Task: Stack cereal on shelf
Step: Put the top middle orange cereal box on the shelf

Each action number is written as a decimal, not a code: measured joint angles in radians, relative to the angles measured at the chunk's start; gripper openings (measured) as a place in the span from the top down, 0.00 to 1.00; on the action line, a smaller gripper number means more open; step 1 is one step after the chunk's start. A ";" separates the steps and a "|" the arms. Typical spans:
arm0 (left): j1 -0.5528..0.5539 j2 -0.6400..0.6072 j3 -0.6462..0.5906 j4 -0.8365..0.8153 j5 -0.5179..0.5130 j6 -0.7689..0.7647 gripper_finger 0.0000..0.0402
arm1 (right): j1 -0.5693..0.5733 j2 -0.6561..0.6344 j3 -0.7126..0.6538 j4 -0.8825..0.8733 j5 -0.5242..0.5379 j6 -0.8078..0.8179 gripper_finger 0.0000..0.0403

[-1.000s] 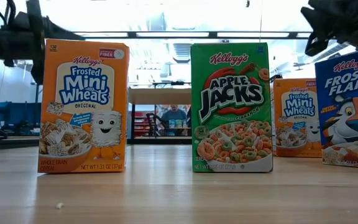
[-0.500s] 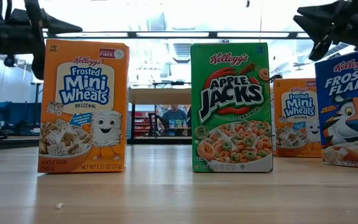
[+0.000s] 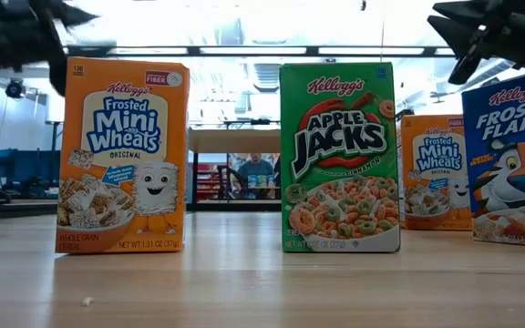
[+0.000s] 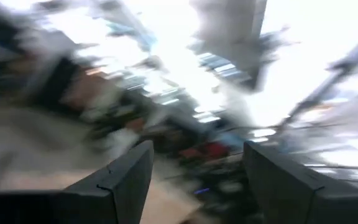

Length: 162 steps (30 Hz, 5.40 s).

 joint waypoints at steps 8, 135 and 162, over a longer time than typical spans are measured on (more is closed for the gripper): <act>0.000 0.160 0.000 0.253 0.174 0.043 0.42 | 0.000 0.213 0.098 0.043 0.005 0.018 0.79; -0.162 0.633 0.280 0.190 0.245 0.093 0.42 | 0.170 1.299 1.210 -1.710 0.110 -0.452 0.38; -0.162 0.633 0.280 0.201 0.245 0.078 0.42 | 0.172 1.299 1.271 -1.711 0.094 -0.432 0.63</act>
